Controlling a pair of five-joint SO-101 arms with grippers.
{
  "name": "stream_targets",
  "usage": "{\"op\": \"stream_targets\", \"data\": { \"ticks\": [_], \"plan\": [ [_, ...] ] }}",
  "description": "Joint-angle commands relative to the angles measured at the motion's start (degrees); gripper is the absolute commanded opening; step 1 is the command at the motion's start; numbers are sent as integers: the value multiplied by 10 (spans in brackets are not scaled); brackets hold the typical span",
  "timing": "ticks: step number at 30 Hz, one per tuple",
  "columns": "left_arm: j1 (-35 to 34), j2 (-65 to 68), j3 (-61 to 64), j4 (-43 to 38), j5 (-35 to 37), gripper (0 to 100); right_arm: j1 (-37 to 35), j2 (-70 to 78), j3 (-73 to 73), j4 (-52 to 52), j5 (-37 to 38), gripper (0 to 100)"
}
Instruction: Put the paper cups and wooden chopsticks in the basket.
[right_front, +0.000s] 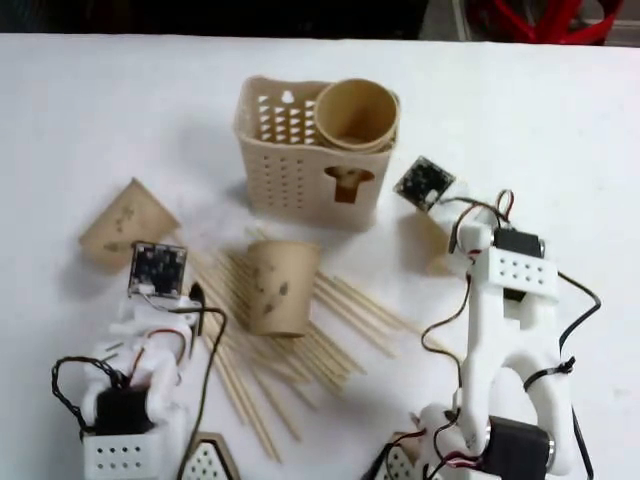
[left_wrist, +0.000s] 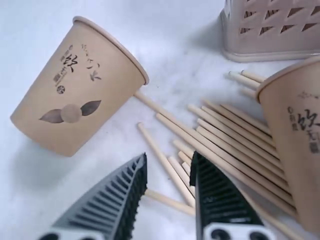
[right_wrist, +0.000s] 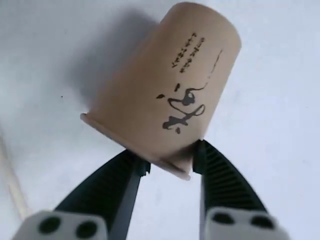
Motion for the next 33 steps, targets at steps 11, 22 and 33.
{"op": "stream_targets", "data": {
  "ticks": [11,22,33],
  "plan": [
    [-5,5,-5,-19,-6,158,15,-23,-103,62,-125,90],
    [-5,5,-5,-19,-6,158,17,-29,-231,193,-178,41],
    [-5,5,-5,-18,-6,158,6,-29,-269,317,-116,94]
  ]
}}
